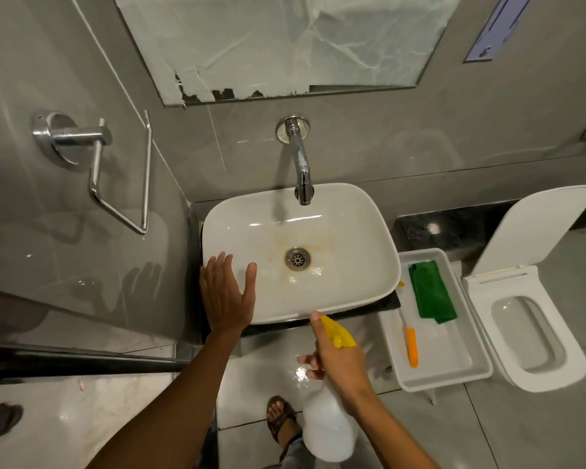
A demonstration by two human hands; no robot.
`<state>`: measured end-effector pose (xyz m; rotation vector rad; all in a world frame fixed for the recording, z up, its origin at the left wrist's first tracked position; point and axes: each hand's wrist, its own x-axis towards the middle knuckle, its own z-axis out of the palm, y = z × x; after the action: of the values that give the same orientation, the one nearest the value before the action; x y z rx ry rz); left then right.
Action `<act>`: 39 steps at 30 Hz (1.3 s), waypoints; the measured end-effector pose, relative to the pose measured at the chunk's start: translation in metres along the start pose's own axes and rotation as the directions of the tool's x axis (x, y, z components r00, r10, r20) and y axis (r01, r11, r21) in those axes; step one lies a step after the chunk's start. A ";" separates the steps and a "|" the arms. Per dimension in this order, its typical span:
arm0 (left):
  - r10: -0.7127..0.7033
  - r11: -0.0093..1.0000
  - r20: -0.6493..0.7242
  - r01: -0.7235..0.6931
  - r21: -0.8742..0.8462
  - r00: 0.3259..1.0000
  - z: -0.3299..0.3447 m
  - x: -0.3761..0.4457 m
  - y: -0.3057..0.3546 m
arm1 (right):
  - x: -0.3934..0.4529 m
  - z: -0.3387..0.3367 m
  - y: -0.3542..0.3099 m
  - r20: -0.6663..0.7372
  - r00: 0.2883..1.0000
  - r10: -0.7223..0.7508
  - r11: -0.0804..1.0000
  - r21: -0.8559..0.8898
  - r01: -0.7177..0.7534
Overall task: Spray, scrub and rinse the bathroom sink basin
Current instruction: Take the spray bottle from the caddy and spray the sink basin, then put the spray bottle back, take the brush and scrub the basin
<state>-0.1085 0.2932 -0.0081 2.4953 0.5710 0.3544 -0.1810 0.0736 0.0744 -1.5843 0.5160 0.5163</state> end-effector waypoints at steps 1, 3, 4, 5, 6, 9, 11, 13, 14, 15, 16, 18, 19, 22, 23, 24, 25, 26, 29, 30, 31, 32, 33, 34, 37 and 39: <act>0.001 1.000 0.000 -0.001 -0.002 1.000 0.000 0.000 0.000 | 0.001 0.006 -0.004 0.008 1.000 -0.013 1.000 -0.008 0.013; 0.006 1.000 0.002 -0.006 -0.005 1.000 0.000 -0.001 0.000 | 0.002 0.014 -0.014 0.002 1.000 -0.026 1.000 0.014 0.026; 0.006 1.000 0.004 -0.006 -0.008 1.000 -0.001 -0.001 0.000 | 0.004 0.016 -0.017 -0.012 1.000 -0.028 0.999 0.032 0.028; 0.004 1.000 0.008 -0.004 -0.010 1.000 -0.001 -0.001 0.000 | 0.007 0.017 -0.021 -0.027 0.999 -0.033 0.998 0.044 0.035; 0.002 1.000 0.011 -0.001 -0.009 1.000 -0.002 -0.001 0.001 | 0.009 0.016 -0.024 -0.039 0.998 -0.046 0.998 0.047 0.047; 0.002 1.000 0.023 -0.002 0.001 1.000 -0.004 0.001 0.002 | 0.017 0.000 -0.027 -0.103 0.991 -0.090 0.992 0.078 0.098; 0.012 1.000 0.033 -0.012 0.015 0.999 -0.003 0.001 0.003 | 0.024 -0.019 -0.026 -0.174 0.979 -0.110 0.988 0.086 0.127; 0.033 0.999 0.040 -0.034 0.028 0.999 -0.003 0.001 0.004 | 0.030 -0.045 -0.024 -0.251 0.962 -0.105 0.985 0.107 0.136; 0.054 0.998 0.043 -0.055 0.027 0.998 -0.003 0.001 0.004 | 0.033 -0.060 -0.022 -0.287 0.952 -0.109 0.982 0.119 0.148; 0.083 0.996 0.043 -0.083 0.015 0.996 -0.003 -0.001 0.005 | 0.036 -0.074 -0.020 -0.321 0.940 -0.116 0.980 0.118 0.161; 0.121 0.993 0.042 -0.121 -0.006 0.992 -0.001 -0.003 0.008 | 0.039 -0.090 -0.018 -0.353 0.929 -0.115 0.979 0.117 0.166; 0.200 0.979 0.052 -0.197 -0.057 0.978 0.007 -0.011 0.023 | 0.046 -0.125 -0.010 -0.419 0.904 -0.090 0.979 0.128 0.157; 0.233 0.971 0.067 -0.227 -0.078 0.970 0.013 -0.017 0.034 | 0.049 -0.143 -0.006 -0.453 0.888 -0.079 0.980 0.129 0.153; 0.305 0.949 0.137 -0.288 -0.129 0.943 0.037 -0.032 0.079 | 0.063 -0.190 0.008 -0.536 0.843 -0.047 0.983 0.123 0.134; 0.324 0.942 0.168 -0.302 -0.146 0.931 0.047 -0.035 0.097 | 0.068 -0.206 0.013 -0.555 0.831 -0.039 0.985 0.119 0.125; 0.342 0.936 0.202 -0.314 -0.159 0.918 0.057 -0.038 0.115 | 0.073 -0.221 0.018 -0.570 0.821 -0.038 0.986 0.113 0.124; 0.359 0.930 0.238 -0.325 -0.169 0.903 0.065 -0.040 0.132 | 0.078 -0.234 0.022 -0.578 0.815 -0.039 0.986 0.110 0.126; 0.380 0.923 0.274 -0.342 -0.177 0.883 0.075 -0.042 0.150 | 0.084 -0.248 0.027 -0.583 0.812 -0.034 0.985 0.118 0.126; 0.435 0.899 0.339 -0.384 -0.211 0.834 0.107 -0.048 0.198 | 0.105 -0.281 0.042 -0.576 0.817 0.000 0.977 0.176 0.124; 0.440 0.897 0.350 -0.383 -0.222 0.827 0.116 -0.049 0.210 | 0.111 -0.287 0.046 -0.558 0.829 0.009 0.973 0.197 0.123; 0.447 0.893 0.363 -0.386 -0.230 0.818 0.127 -0.050 0.223 | 0.118 -0.293 0.050 -0.534 0.846 0.009 0.971 0.205 0.119; 0.460 0.887 0.376 -0.398 -0.233 0.804 0.138 -0.050 0.235 | 0.124 -0.298 0.053 -0.505 0.863 -0.002 0.976 0.189 0.113; 0.480 0.877 0.391 -0.424 -0.226 0.785 0.149 -0.051 0.244 | 0.130 -0.302 0.056 -0.485 0.874 -0.011 0.982 0.159 0.100; 0.509 0.860 0.410 -0.463 -0.212 0.757 0.159 -0.052 0.252 | 0.137 -0.306 0.059 -0.482 0.876 -0.019 0.987 0.130 0.093; 0.615 0.753 0.476 -0.648 -0.117 0.628 0.181 -0.057 0.255 | 0.162 -0.315 0.068 -0.512 0.857 -0.064 0.988 0.092 0.128; 0.647 0.668 0.507 -0.744 -0.019 0.569 0.189 -0.060 0.249 | 0.180 -0.324 0.076 -0.515 0.855 -0.065 0.987 0.094 0.131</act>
<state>-0.0119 -0.0098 -0.0283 2.7584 -0.6721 -0.0652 -0.0766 -0.2595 -0.0722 -1.6128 0.8457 -0.0308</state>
